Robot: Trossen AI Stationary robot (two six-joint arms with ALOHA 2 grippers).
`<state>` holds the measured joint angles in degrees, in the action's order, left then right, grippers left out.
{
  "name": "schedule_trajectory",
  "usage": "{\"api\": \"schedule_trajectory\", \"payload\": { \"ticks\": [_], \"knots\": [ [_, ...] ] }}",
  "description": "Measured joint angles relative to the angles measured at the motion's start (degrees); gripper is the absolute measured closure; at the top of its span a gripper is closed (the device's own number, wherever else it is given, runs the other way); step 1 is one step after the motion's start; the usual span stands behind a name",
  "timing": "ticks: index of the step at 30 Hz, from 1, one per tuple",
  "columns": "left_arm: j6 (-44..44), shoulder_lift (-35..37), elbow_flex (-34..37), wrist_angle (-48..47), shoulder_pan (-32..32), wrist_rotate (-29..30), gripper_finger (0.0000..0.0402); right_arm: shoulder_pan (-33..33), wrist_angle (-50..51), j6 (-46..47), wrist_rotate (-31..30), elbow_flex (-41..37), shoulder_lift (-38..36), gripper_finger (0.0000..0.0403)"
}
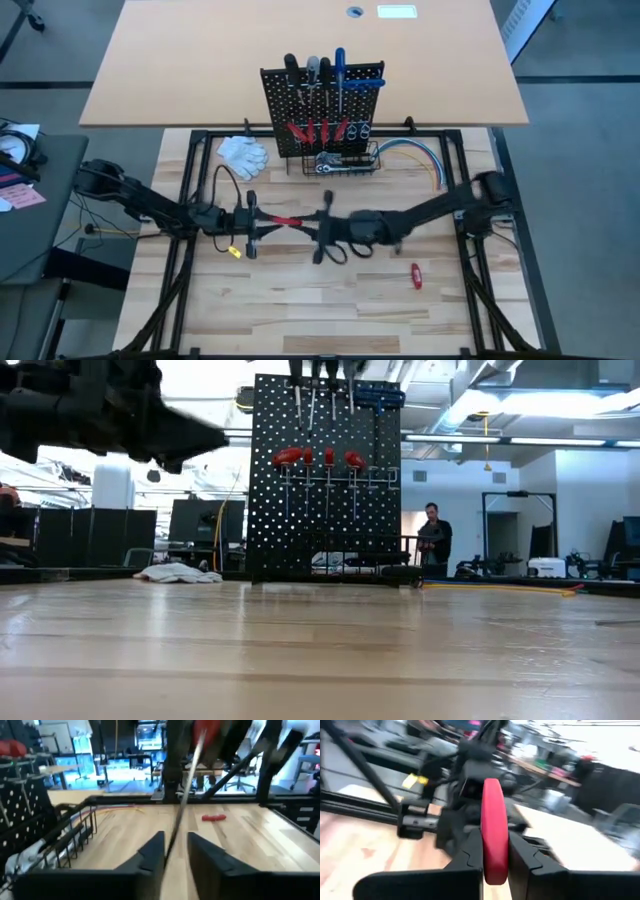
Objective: Hang tools onto peg board
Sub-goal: Hang the red allen wrench on the pegboard
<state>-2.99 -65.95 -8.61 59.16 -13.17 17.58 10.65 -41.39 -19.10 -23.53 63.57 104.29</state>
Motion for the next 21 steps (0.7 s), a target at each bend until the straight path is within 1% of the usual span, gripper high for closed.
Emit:
{"api": "schedule_trajectory", "payload": {
  "ticks": [2,3,5,6,8,9,13,17,21],
  "knots": [
    [2.0,0.1,-0.1,-3.1,0.0,0.2,0.0302,1.1,7.0,-1.5,-7.4,0.0,-5.9,0.0363],
    [3.1,0.1,-0.1,-5.6,0.0,-0.2,0.0289,1.2,11.0,-2.2,-12.7,0.6,-8.9,0.0363],
    [4.4,-0.4,0.3,-9.5,-0.3,-1.5,0.0267,0.2,18.1,-1.2,-20.3,1.4,-15.2,0.0363],
    [5.0,-0.4,0.3,-9.7,-0.2,-1.4,0.0258,-0.5,21.1,-0.7,-23.9,1.4,-17.8,0.0363],
    [5.4,-0.2,0.1,-8.7,0.0,-0.8,0.0246,-2.1,25.7,-0.5,-28.4,1.4,-21.8,0.0363],
    [5.4,-0.3,0.1,-8.8,-0.1,-0.9,0.0243,-3.0,28.2,-0.4,-29.2,1.3,-23.2,0.0363],
    [5.2,-0.4,0.1,-8.4,-0.1,-1.0,0.0241,-8.6,35.2,3.1,-28.9,1.3,-26.6,0.0363],
    [5.1,-0.4,0.1,-8.8,-0.1,-0.9,0.0243,-14.1,37.7,4.1,-29.3,1.2,-26.4,0.0363],
    [5.0,-0.4,0.1,-8.9,-0.1,-0.9,0.0242,-17.6,40.1,6.7,-24.8,1.2,-26.2,0.0363]
  ]
}}
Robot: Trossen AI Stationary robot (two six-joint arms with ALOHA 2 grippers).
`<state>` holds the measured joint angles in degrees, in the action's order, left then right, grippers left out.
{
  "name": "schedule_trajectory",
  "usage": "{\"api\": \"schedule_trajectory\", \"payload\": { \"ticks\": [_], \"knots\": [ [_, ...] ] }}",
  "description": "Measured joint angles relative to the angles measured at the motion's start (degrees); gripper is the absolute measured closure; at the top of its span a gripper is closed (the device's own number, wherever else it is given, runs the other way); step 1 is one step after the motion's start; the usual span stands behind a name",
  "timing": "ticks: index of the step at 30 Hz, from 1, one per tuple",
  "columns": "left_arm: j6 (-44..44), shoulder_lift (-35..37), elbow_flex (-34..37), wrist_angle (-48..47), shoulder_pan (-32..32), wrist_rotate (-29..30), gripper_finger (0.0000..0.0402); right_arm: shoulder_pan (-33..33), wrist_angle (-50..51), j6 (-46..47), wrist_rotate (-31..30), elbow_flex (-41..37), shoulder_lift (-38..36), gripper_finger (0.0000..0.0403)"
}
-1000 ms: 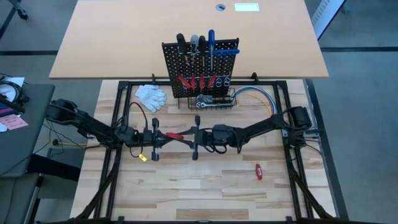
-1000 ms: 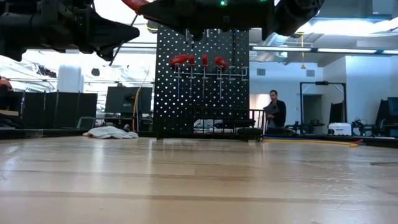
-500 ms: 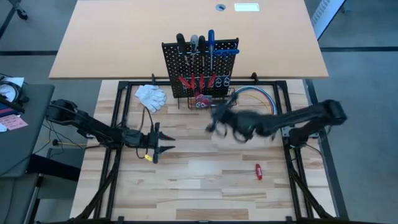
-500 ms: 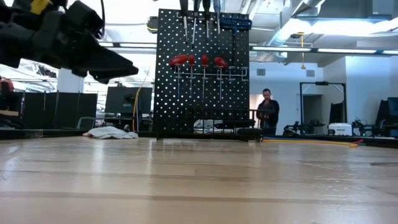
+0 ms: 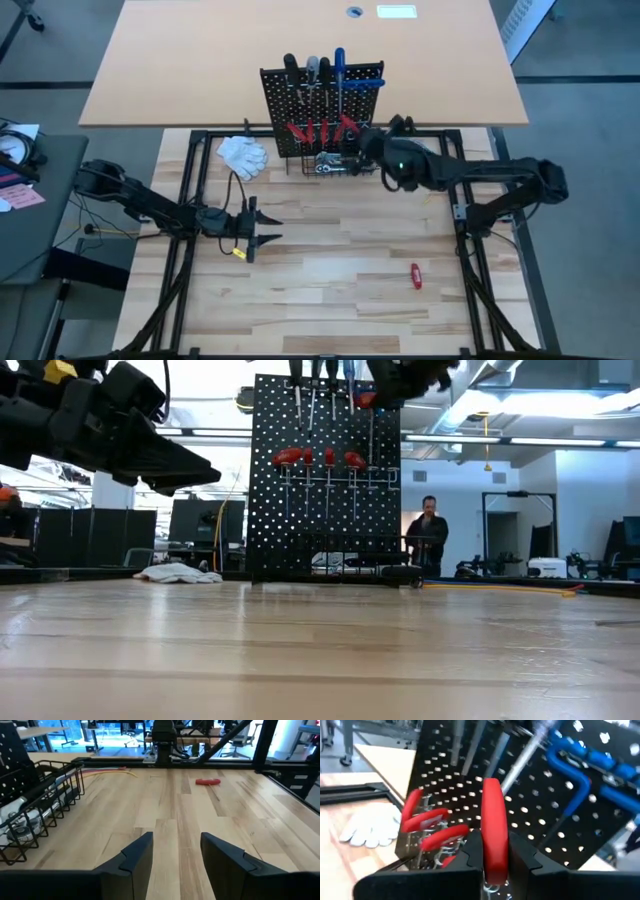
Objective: Hang tools onto peg board
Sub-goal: Hang the red allen wrench on the pegboard
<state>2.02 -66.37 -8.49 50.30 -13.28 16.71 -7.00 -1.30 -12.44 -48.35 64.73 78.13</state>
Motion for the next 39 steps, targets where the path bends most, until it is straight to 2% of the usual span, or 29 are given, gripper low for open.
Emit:
{"api": "schedule_trajectory", "payload": {
  "ticks": [7,21,27,32,36,39],
  "knots": [
    [0.0,0.0,0.0,0.1,0.0,0.0,0.0242,-3.8,4.4,5.5,4.2,0.1,-0.1,0.0363],
    [0.1,0.0,0.0,0.2,0.0,0.1,0.0242,-12.1,12.0,17.2,18.6,0.0,-0.1,0.0360],
    [0.1,0.0,0.0,0.2,0.0,0.1,0.0242,-13.1,14.1,19.0,20.1,0.0,-0.1,0.0293],
    [0.2,0.0,0.0,0.1,0.0,0.1,0.0241,-12.9,14.4,14.8,20.1,0.0,-0.5,0.0233],
    [0.2,0.0,0.0,0.1,0.0,0.1,0.0241,-10.0,16.7,13.5,20.1,0.0,-3.0,0.0208],
    [0.1,0.0,0.0,-0.2,-0.3,0.1,0.0241,-4.8,24.1,14.2,20.1,0.0,-5.3,0.0204]
  ]
}}
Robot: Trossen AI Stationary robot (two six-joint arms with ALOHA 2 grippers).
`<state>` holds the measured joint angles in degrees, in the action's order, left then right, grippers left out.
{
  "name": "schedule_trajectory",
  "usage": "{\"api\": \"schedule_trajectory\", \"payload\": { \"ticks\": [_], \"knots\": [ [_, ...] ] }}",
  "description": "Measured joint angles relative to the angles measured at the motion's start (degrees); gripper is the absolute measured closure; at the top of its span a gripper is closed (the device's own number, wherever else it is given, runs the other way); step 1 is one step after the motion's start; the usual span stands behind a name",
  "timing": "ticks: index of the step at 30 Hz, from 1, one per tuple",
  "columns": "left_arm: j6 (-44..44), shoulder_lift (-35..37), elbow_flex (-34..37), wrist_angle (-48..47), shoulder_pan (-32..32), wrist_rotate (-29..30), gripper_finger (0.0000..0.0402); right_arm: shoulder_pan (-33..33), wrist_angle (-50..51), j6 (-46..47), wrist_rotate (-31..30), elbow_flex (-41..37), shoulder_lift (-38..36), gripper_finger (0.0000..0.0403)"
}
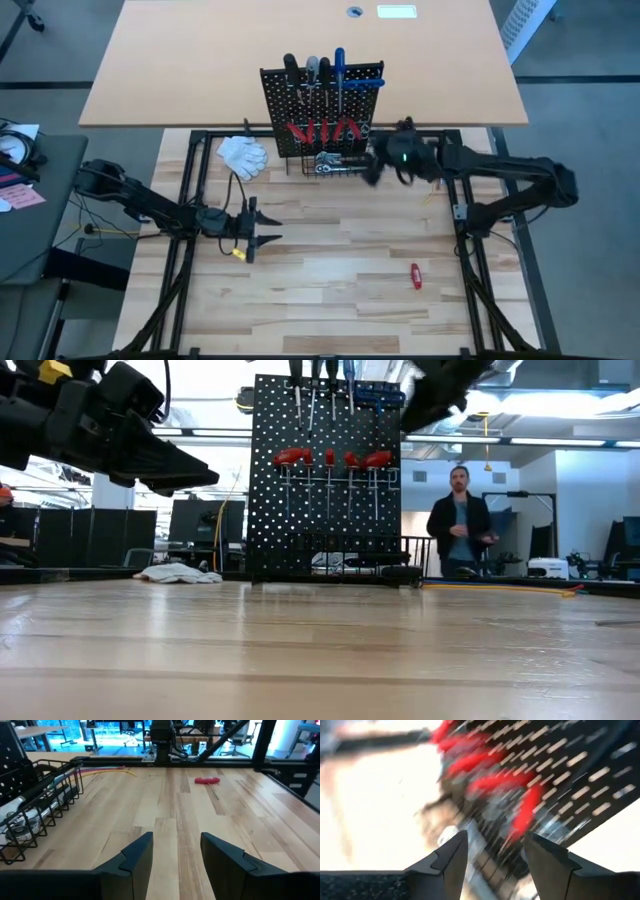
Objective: Hang tools onto peg board
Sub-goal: Hang the red allen wrench on the pegboard
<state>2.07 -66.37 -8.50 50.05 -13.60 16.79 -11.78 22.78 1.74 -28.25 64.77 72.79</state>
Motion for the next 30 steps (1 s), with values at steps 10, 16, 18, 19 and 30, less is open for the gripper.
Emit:
{"api": "schedule_trajectory", "payload": {
  "ticks": [10,16,18,19,30],
  "knots": [
    [-5.5,0.0,-0.7,-0.8,-3.9,0.0,0.0241,32.0,34.5,30.9,10.4,-3.7,2.8,0.0211],
    [-8.2,-2.0,-4.5,-4.2,-5.1,0.5,0.0253,46.5,36.7,65.7,25.4,-8.0,7.7,0.0212],
    [-8.5,-3.9,-5.8,-4.2,-5.1,0.5,0.0259,48.8,36.6,76.0,28.8,-8.6,9.9,0.0212],
    [-8.5,-5.0,-6.3,-4.2,-5.1,0.6,0.0261,49.4,36.6,79.7,30.7,-8.9,11.0,0.0212],
    [-9.2,-16.7,-12.2,-4.3,-5.1,0.2,0.0268,42.4,32.8,76.9,44.6,-8.9,23.5,0.0212]
  ]
}}
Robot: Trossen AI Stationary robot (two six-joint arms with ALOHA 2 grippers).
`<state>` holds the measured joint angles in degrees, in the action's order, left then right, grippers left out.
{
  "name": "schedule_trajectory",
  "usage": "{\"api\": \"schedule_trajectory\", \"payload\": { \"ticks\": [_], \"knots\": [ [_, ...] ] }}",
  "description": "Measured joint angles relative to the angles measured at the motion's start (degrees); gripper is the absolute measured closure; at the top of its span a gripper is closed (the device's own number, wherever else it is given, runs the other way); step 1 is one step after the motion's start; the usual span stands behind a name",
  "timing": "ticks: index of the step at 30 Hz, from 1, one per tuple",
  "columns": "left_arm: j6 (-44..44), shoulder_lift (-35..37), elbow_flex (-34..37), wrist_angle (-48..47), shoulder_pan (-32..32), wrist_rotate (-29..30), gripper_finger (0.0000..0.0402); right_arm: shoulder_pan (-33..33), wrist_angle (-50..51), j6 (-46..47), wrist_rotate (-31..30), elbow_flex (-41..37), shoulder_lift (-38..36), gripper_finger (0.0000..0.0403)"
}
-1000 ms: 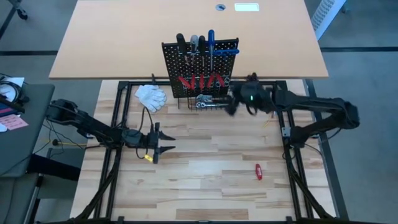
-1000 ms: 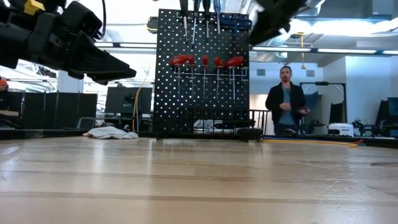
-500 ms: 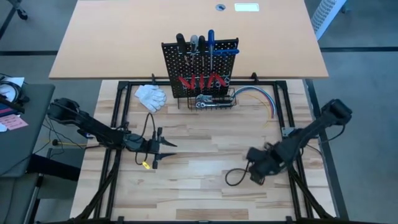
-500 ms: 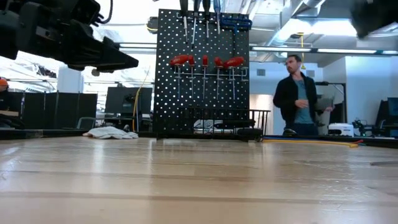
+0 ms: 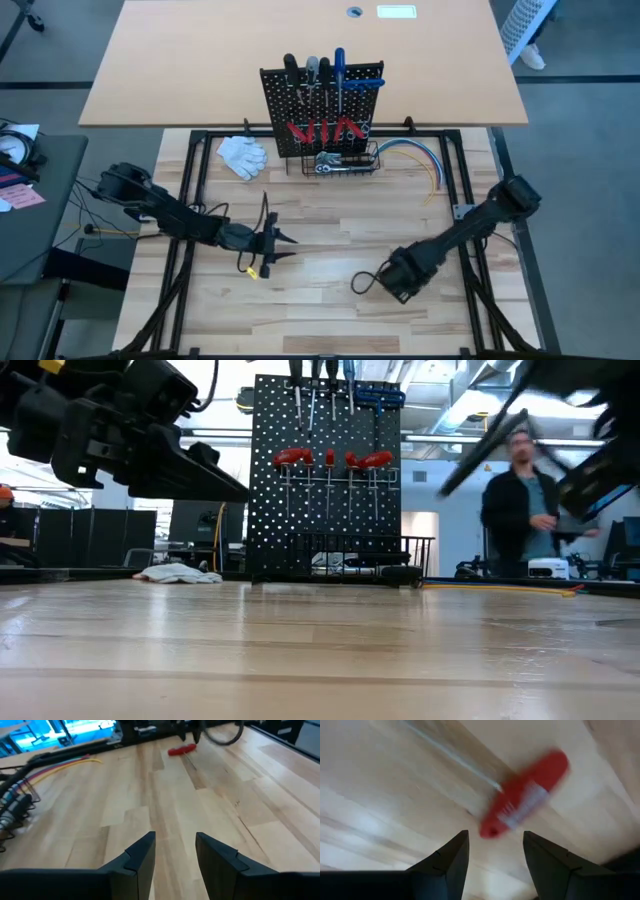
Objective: Hang tools onto peg board
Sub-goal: Hang the red allen wrench on the pegboard
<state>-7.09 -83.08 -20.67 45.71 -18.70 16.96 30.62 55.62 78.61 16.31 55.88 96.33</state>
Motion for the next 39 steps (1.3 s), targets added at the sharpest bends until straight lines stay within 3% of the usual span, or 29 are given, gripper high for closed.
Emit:
{"api": "schedule_trajectory", "payload": {
  "ticks": [9,19,28,36,39],
  "knots": [
    [0.1,-4.8,-3.5,-0.1,-0.1,-2.2,0.0268,-8.2,-7.9,-13.1,-0.7,0.4,4.8,0.0212],
    [0.2,-5.8,-5.2,-0.2,-0.1,-2.3,0.0268,-14.6,-15.5,-24.5,-30.1,6.5,1.2,0.0212],
    [-1.7,-11.0,-9.5,-0.2,3.6,1.3,0.0268,-11.7,-19.0,-36.2,-42.9,7.0,-4.4,0.0212],
    [2.2,-23.9,-24.6,-12.7,12.5,1.2,0.0243,-7.6,-18.7,-26.9,-48.1,-2.0,-4.9,0.0212],
    [4.5,-27.5,-28.9,-15.5,15.8,-1.7,0.0222,-5.8,-18.8,-22.1,-48.8,-5.2,-4.9,0.0212]
  ]
}}
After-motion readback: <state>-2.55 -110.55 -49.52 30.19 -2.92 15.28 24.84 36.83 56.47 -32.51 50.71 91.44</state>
